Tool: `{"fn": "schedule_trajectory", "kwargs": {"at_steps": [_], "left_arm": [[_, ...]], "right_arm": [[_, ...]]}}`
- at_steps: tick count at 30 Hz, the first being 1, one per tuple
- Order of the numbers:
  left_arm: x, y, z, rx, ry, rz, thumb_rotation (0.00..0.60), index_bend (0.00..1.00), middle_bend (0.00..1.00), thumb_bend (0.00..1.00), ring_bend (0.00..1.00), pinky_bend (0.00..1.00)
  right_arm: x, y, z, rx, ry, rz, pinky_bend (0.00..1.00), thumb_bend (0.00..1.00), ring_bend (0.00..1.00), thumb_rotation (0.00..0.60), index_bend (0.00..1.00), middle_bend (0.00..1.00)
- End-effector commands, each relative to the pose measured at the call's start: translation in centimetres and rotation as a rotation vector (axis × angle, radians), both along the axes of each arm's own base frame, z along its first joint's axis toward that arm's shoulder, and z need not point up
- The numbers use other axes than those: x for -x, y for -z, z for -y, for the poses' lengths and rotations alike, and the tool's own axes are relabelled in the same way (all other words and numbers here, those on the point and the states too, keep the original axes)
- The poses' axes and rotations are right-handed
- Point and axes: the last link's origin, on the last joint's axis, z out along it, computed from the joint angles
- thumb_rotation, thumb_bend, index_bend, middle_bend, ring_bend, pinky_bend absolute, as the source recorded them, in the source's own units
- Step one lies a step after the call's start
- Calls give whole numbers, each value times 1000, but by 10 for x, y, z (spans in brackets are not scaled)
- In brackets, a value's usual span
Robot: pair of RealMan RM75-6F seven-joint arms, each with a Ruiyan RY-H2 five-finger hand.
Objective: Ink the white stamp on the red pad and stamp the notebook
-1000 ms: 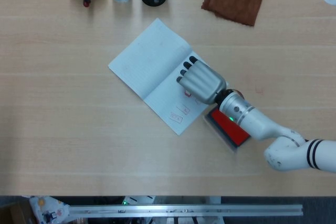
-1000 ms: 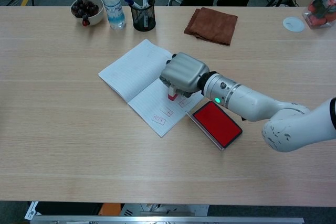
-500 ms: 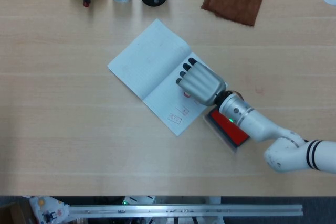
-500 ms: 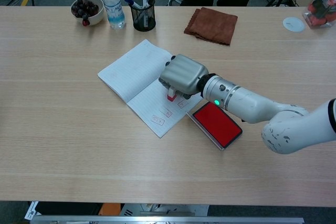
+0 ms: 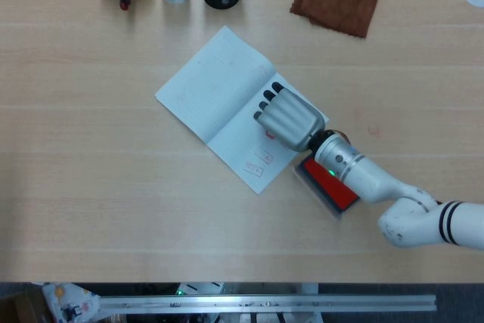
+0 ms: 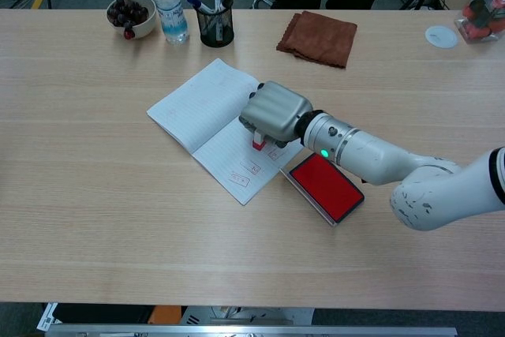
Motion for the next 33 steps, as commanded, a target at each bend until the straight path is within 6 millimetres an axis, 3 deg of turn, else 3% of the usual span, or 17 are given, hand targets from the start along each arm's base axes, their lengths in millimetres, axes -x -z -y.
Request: {"fn": "schedule_trajectory", "kwargs": {"at_steps": [1, 7, 13, 17, 23, 27, 33], "left_arm": [[0, 0, 0, 0, -1, 0, 600, 191, 158, 276, 219, 134], [0, -2, 0, -2, -3, 3, 600, 190, 155, 276, 219, 134], [-2, -2, 0, 1, 6, 5, 600, 190, 156, 276, 219, 134], [-5, 1, 1, 10, 14, 6, 600, 190, 156, 276, 218, 134], [-8, 5, -1, 21, 22, 8, 600, 190, 155, 276, 218, 134], [-9, 8, -2, 35, 25, 8, 600, 190, 156, 276, 218, 134], [-11, 10, -3, 41, 28, 7, 600, 190, 155, 276, 218, 134]], "right_arm": [[0, 0, 0, 0, 2, 1, 290, 383, 323, 600, 754, 526], [-5, -13, 1, 8, 16, 62, 290, 384, 324, 600, 754, 526], [-1, -47, 8, 60, 32, 117, 290, 384, 323, 600, 754, 526], [15, -73, 14, 103, 60, 118, 290, 384, 323, 600, 754, 526], [51, -96, 21, 142, 127, 67, 290, 383, 323, 600, 754, 526], [71, -100, 22, 150, 160, 37, 290, 382, 323, 600, 754, 526], [85, -101, 21, 151, 181, 26, 290, 382, 323, 600, 754, 526]]}}
